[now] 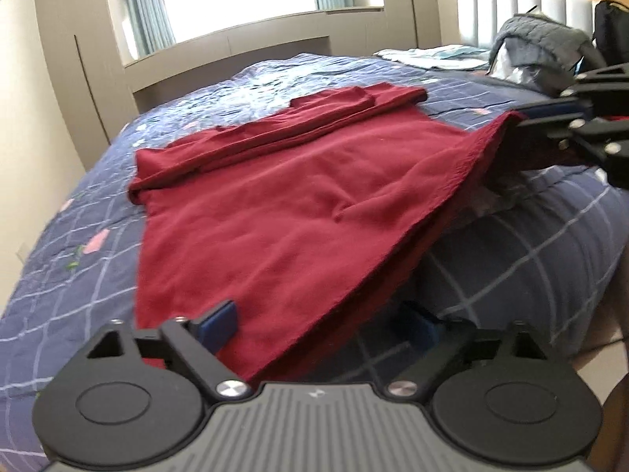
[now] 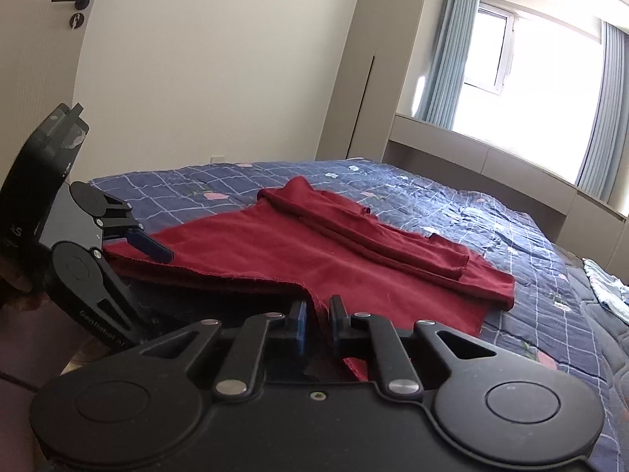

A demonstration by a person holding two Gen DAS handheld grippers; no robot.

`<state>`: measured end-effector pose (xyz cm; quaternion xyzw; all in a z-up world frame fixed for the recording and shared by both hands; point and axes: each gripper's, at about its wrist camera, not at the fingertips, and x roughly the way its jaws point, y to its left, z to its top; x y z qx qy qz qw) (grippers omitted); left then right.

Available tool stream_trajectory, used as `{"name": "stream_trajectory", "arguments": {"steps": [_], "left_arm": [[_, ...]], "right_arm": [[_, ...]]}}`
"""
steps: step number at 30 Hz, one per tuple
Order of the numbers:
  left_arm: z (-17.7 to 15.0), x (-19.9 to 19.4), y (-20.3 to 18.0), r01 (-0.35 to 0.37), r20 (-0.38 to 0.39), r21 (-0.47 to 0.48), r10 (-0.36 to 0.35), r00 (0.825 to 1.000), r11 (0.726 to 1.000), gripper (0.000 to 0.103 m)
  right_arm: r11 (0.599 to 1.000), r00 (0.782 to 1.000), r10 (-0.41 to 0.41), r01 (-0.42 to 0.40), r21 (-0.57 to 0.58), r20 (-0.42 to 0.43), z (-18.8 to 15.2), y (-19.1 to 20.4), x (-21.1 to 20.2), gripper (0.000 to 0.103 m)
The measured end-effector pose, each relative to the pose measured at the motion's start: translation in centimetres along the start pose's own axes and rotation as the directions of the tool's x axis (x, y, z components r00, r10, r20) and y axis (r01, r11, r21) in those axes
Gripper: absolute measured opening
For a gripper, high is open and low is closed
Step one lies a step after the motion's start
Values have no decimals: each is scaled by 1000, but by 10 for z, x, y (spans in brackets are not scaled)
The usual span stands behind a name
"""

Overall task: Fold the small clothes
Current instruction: 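Grasp the sweater hem with the right gripper while the left gripper grasps the hem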

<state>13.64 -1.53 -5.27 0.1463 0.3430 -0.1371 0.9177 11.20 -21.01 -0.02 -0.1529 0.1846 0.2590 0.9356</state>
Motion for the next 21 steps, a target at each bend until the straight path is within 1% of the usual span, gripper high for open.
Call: {"name": "stream_trajectory", "arguments": {"steps": [3,5,6,7,8,10,11,12,13,14,15,19,21], "left_arm": [[-3,-2,10,-19,-16,-6,19,1000,1000,89],[-7,-4,16,-27,-25,-2,27,999,1000,80],[-9,-4,20,-34,-31,-1,34,999,999,78],[-10,-5,24,-31,-34,-8,30,999,1000,73],[-11,-7,28,-24,-35,-19,24,999,1000,62],[-10,-8,34,-17,-43,-39,15,999,999,50],[-9,-9,36,-12,-46,-46,10,999,999,47],[-9,-10,38,-6,-49,-51,4,999,999,45],[-8,-10,38,-2,-52,-51,-1,999,999,39],[-8,-10,39,2,-56,-44,-5,998,999,36],[-8,-10,38,2,-56,-34,-4,998,999,36],[-8,-10,36,-10,-54,-6,10,998,1000,35],[-10,-10,35,-25,-57,5,25,998,1000,40]], "right_arm": [[1000,1000,3,-3,4,-8,-3,1,0,12],[1000,1000,5,-5,5,-18,-6,3,1,12],[1000,1000,8,-8,3,-24,-8,4,1,12],[1000,999,9,-9,0,-30,-10,5,2,12],[1000,999,9,-9,-4,-38,-11,7,3,12],[1000,998,5,-6,-16,-61,-15,8,6,12],[1000,997,4,-5,-19,-73,-17,9,8,12],[1000,996,2,-4,-22,-88,-19,9,10,15],[1000,995,-3,0,-29,-105,-22,11,12,17],[999,993,-15,10,-41,-120,-25,12,14,24],[998,991,-25,18,-53,-133,-28,13,16,29],[994,982,-64,47,-95,-180,-42,14,18,33],[988,979,-96,72,-133,-182,-48,14,17,37]]}}
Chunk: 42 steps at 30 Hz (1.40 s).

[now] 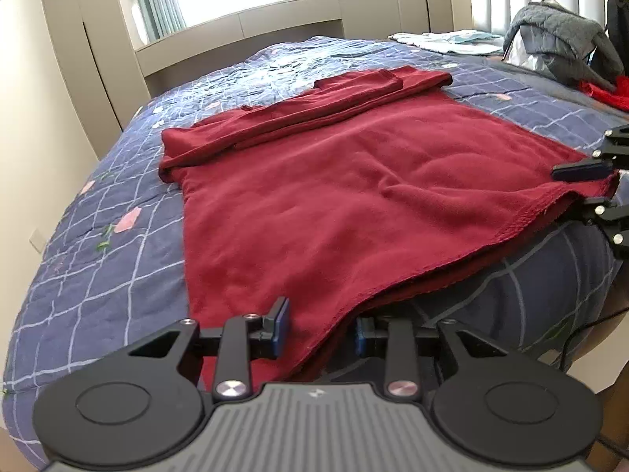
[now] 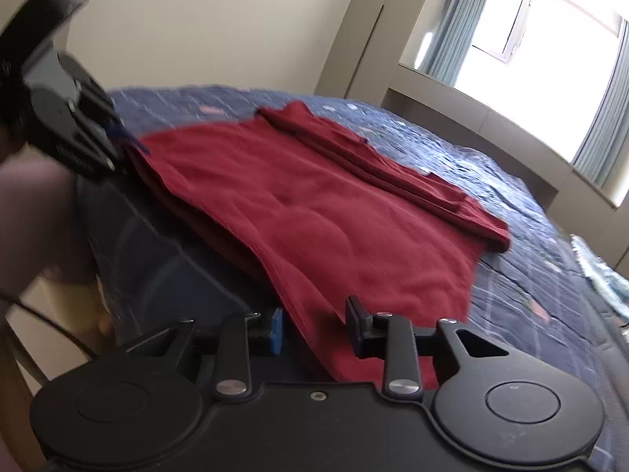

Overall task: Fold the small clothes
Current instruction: 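Grasp the sweater hem with the right gripper while the left gripper grasps the hem, then lift the hem with both grippers and fold it over toward the collar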

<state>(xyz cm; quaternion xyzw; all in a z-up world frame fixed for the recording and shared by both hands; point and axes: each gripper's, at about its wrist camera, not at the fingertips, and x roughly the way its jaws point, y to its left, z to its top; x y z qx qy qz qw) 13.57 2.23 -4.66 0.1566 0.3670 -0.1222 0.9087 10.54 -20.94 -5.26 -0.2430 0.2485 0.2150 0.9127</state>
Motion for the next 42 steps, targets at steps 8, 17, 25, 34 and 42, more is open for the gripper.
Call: {"name": "stream_trajectory", "arguments": {"steps": [8,17,25,34,42], "left_arm": [[-3,-2,6,-12,-10,-2,12,1000,1000,12],[-4,-38,1,-12,71,149,2,997,989,4],[-15,-73,-6,51,71,209,-68,995,976,4],[-37,-126,-10,155,9,215,-160,987,964,4],[8,-127,17,234,-10,158,-235,972,959,4]], "right_arm": [[997,999,-41,43,-68,35,-3,-7,-4,15],[995,998,43,-38,-95,45,7,-19,-35,3],[990,997,80,-78,-114,9,5,-22,-73,3],[974,975,207,-213,-71,-87,9,-19,-125,3],[962,960,270,-272,-25,-70,56,-64,-116,3]]}}
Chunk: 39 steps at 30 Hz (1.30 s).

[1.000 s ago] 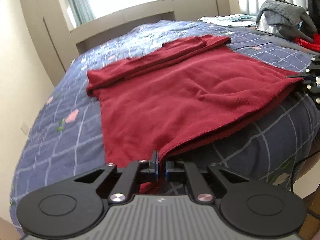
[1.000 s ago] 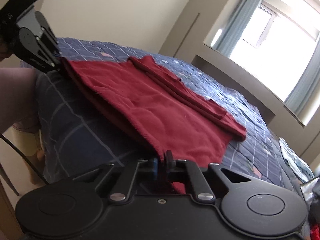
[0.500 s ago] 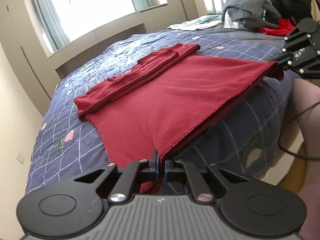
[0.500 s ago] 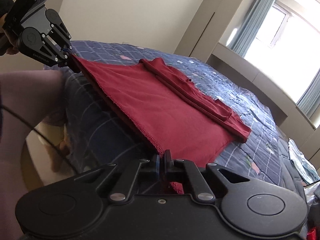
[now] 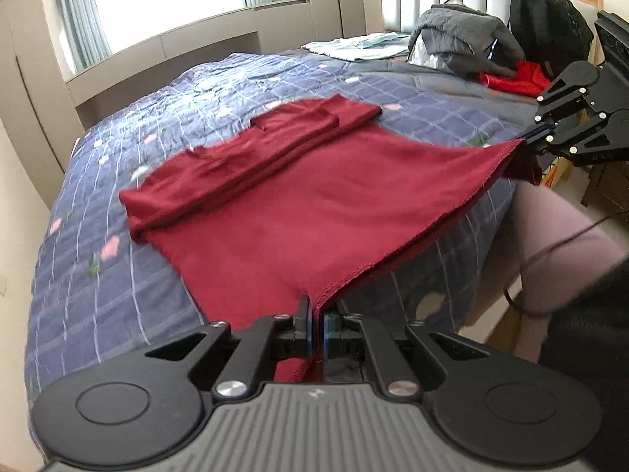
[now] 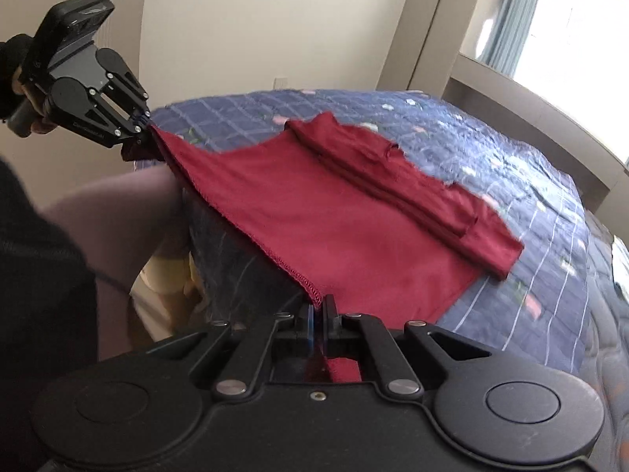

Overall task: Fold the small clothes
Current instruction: 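Lift the hem with both grippers and fold it over toward the collar, then lay the folded hem down and open both grippers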

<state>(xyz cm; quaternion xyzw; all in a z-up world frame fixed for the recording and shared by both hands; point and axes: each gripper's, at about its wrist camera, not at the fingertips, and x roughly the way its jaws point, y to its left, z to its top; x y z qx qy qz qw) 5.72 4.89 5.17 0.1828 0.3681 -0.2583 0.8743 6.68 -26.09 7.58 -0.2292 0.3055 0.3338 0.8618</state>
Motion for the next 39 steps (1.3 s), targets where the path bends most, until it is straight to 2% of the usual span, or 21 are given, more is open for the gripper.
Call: {"name": "stream_trajectory", "arguments": {"steps": [4,8,12,15,20,27,33,35,36,38,39], "left_arm": [[44,8,33,5,-16,10,-5,1000,1000,4],[97,29,80,27,-55,-52,-29,998,998,5],[149,64,123,-15,-86,-64,10,996,998,5],[183,99,161,-36,-109,-115,23,994,993,5],[215,168,201,-70,-154,-99,54,987,993,5],[226,262,256,-28,-212,-123,2,977,992,6],[216,317,292,-1,-242,-218,-53,969,976,22],[211,326,297,-7,-248,-229,-51,967,973,44],[208,329,300,-14,-251,-231,-46,967,973,52],[205,329,304,-4,-242,-234,-54,969,972,74],[203,328,307,7,-235,-237,-64,970,971,79]], "right_arm": [[999,1000,-6,7,-54,15,38,-38,10,3],[977,996,-71,79,-197,44,78,-74,36,3],[952,990,-127,138,-272,60,113,-115,78,3],[950,987,-150,158,-269,53,132,-147,113,3],[959,988,-152,149,-241,9,146,-196,180,3],[976,989,-126,110,-188,-75,146,-252,274,4],[989,989,-95,80,-124,-114,142,-273,339,6],[993,990,-85,74,-92,-116,137,-278,348,9],[994,990,-83,75,-76,-115,135,-280,351,16],[996,990,-86,82,-39,-110,130,-284,352,28],[997,991,-83,82,-13,-106,128,-287,352,35]]}}
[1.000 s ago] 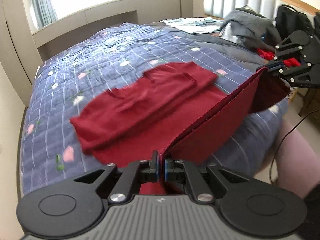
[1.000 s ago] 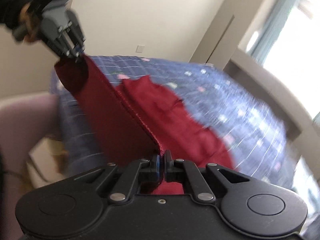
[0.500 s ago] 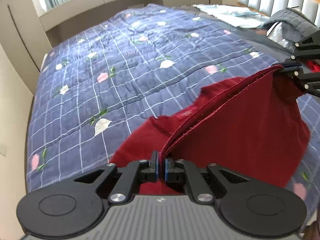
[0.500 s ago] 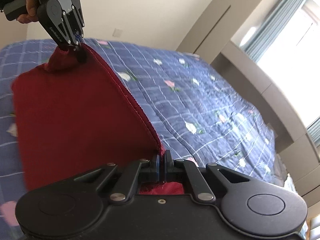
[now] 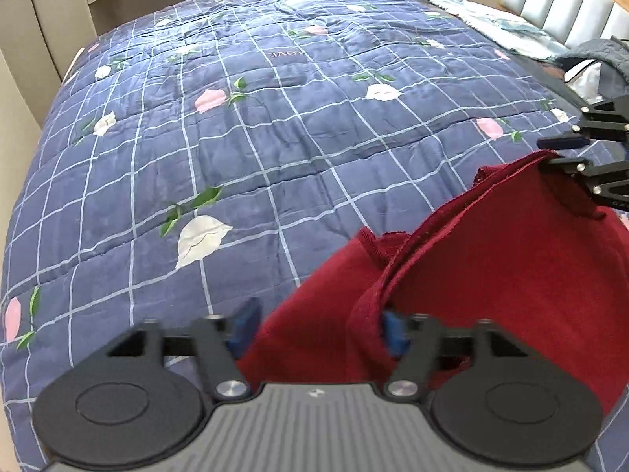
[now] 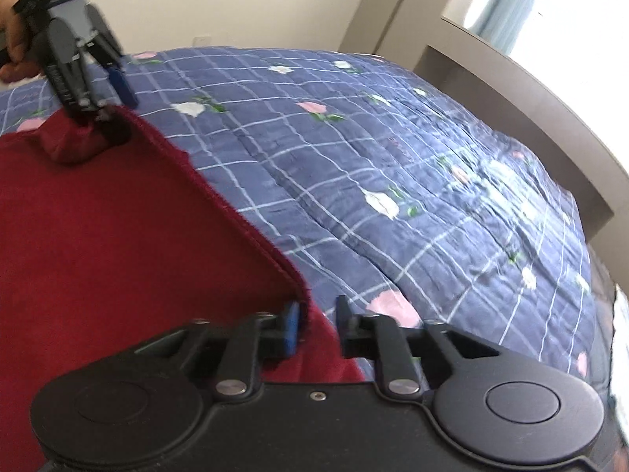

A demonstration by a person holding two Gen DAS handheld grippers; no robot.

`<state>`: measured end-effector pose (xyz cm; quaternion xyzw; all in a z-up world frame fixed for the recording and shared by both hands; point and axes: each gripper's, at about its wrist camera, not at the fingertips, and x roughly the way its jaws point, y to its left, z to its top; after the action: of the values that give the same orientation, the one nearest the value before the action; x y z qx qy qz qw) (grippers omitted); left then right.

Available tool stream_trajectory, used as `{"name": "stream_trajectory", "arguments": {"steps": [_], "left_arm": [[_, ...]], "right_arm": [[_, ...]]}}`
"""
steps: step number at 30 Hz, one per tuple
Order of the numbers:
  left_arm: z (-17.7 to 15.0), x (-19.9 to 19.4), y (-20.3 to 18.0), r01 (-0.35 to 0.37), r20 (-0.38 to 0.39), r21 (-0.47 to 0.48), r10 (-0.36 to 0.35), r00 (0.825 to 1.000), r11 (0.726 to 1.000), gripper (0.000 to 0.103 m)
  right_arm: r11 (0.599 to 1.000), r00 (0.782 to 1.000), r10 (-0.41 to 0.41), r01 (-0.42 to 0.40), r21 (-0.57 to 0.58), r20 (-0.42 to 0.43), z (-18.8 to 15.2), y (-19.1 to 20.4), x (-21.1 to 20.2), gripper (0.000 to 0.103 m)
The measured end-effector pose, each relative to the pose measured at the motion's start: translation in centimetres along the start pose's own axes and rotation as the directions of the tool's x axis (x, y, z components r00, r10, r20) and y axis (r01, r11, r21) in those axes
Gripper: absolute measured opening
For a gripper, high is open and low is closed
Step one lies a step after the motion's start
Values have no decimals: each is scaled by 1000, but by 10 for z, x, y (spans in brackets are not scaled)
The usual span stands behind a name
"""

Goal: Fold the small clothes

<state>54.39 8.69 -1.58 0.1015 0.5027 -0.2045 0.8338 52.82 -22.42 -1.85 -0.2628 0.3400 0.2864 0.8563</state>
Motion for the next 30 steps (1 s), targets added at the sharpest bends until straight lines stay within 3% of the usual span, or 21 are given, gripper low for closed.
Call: {"name": "stream_trajectory", "arguments": {"steps": [2,3,6,10,15,18,20,23,27,30], "left_arm": [[-2,-6,6,27,6,-6,-27,1000,1000,98],[-2,-10,9,43,14,-4,-43,999,999,100],[0,-26,16,33,78,5,-34,996,999,100],[5,-54,23,19,200,-21,-14,980,1000,100],[3,-66,11,24,255,-60,-8,967,998,101],[-9,-62,-11,45,274,-30,-36,961,999,101],[-20,-55,-29,55,272,-2,-53,961,998,101],[-38,-44,-57,17,274,27,-24,961,999,101],[-59,-33,-81,-82,312,28,70,948,996,102],[-66,-25,-83,-203,301,7,192,934,979,101]], "right_arm": [[998,1000,8,-8,55,-1,-4,-7,2,49],[995,1000,15,-14,95,-4,-7,-12,3,55],[980,999,45,-42,196,-10,-13,-25,4,57],[946,999,45,-47,322,13,-16,-39,2,77],[874,993,85,-115,472,85,-19,-53,-14,102],[834,985,131,-170,524,111,-22,-57,-21,102],[845,985,116,-166,508,129,-25,-51,-30,102],[881,986,92,-146,450,140,-34,-30,-40,102],[941,993,16,-55,333,118,-51,3,-45,102],[954,991,-97,67,294,92,-65,14,-40,102]]}}
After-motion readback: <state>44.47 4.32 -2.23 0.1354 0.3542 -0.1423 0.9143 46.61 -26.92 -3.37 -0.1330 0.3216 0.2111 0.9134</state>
